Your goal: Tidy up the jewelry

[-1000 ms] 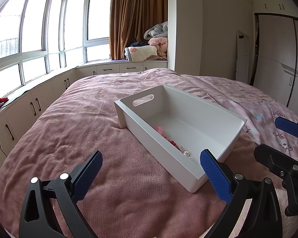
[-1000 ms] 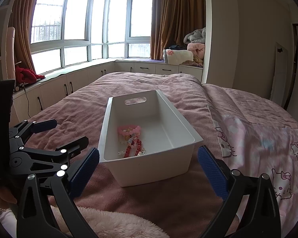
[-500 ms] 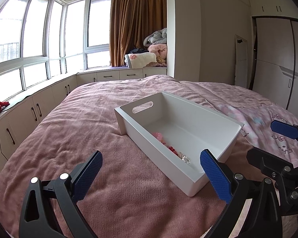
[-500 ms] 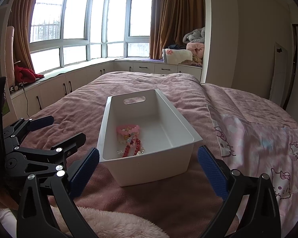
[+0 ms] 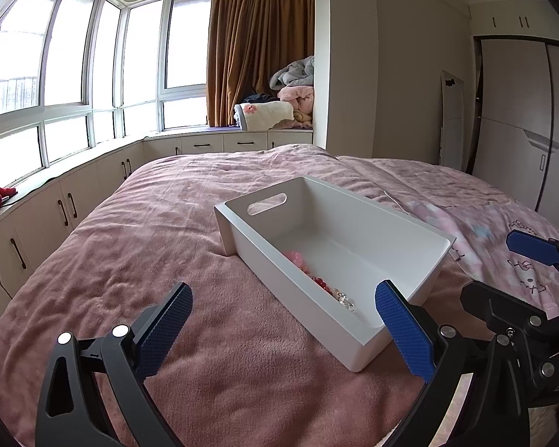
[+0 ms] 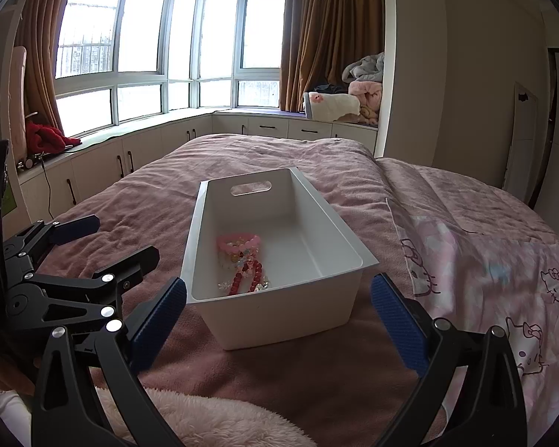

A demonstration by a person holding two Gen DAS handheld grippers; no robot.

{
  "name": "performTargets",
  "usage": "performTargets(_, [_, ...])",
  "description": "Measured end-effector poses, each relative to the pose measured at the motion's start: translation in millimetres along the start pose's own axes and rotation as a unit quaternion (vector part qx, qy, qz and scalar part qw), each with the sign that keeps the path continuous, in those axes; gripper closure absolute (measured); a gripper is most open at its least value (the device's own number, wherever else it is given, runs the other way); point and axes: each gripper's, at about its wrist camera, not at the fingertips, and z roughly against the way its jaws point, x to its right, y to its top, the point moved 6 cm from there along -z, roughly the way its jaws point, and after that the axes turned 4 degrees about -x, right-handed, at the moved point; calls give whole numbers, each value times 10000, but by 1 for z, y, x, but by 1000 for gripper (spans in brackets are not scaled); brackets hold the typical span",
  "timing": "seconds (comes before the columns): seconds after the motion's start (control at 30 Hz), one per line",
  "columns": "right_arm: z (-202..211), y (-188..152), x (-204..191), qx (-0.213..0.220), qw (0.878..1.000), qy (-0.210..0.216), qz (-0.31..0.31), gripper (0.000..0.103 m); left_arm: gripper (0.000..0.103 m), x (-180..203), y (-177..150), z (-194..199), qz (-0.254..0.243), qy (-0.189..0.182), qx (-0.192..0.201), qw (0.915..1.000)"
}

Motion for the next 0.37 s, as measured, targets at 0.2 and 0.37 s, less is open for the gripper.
performTargets(0.2, [1,-1,1,13,10000,-3,-51,5,4,2,-2,-6,-70,90,-145,9998])
performTargets(0.37, [0,-1,3,3,10000,4,-84,5,4,4,-3,-7,-154,98,-160,9997])
